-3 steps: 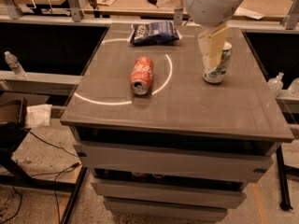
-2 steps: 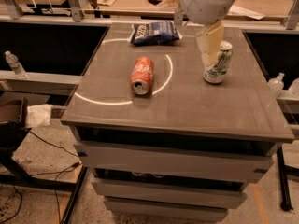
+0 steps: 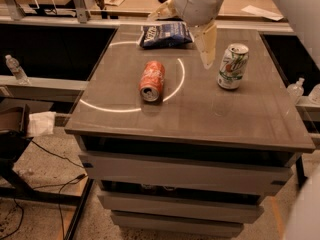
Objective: Place coke can upright
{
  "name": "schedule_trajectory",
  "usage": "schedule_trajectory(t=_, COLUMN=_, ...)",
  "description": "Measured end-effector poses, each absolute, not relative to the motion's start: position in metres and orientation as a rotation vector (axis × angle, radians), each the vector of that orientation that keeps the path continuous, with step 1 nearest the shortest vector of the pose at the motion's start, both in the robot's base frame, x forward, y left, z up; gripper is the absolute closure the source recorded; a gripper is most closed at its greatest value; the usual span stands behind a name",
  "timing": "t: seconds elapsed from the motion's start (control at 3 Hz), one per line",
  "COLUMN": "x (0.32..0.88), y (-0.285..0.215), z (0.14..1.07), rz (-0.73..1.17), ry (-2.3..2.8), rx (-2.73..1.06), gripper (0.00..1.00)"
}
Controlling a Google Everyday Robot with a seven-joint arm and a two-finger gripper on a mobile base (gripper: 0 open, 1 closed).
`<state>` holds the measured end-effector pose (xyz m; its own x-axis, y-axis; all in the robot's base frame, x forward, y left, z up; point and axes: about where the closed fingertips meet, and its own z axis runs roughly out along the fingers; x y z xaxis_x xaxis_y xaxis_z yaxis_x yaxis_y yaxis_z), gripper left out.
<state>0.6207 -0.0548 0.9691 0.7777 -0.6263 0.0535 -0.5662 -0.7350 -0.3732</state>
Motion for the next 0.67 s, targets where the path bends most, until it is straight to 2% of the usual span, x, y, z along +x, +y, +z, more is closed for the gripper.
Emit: schedule_trajectory(t=0.67, x=0.651, y=-0.018, z=0.942, rz=-0.204, ry=0.707, rx=-2.751, gripper=0.0)
